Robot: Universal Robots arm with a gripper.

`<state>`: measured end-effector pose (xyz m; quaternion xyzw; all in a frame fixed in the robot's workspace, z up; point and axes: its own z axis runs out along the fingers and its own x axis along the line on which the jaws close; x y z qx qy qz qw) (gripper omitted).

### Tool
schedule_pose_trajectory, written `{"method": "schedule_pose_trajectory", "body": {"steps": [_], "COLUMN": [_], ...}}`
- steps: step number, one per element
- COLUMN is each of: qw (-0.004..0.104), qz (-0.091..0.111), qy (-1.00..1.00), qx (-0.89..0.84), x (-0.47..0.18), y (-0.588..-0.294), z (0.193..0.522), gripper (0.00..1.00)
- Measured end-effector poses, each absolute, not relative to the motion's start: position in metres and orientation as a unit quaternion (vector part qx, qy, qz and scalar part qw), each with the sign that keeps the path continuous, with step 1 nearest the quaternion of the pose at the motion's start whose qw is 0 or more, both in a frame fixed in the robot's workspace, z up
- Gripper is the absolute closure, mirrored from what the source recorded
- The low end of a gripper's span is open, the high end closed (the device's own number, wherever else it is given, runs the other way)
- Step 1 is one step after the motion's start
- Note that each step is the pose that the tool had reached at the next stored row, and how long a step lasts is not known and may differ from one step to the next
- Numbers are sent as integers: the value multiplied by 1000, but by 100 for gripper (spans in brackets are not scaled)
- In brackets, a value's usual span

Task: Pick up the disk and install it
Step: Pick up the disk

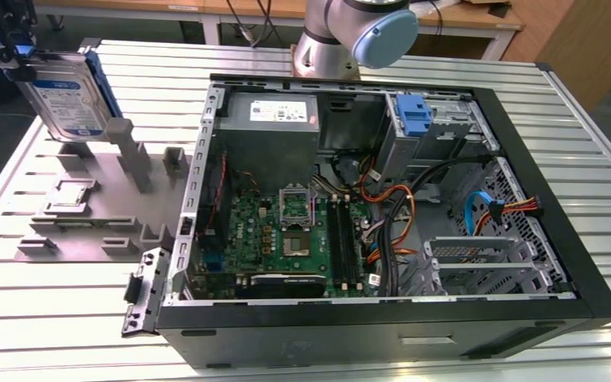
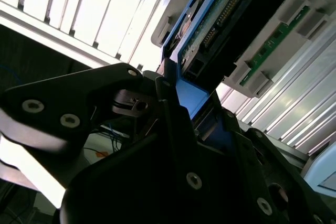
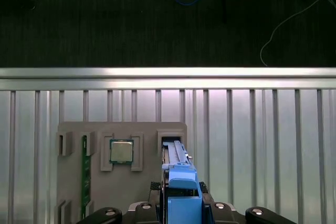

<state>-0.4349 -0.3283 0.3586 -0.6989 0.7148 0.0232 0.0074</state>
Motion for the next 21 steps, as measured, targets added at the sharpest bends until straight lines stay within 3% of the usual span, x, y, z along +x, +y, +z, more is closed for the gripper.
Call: {"method": "schedule_pose_trajectory", "body": {"steps": [21], "qw": [7], "qz": [23], "qy": [715], "qx": [-699], "x": [-435], "y": [-328], "z": [368], "gripper": [64]}}
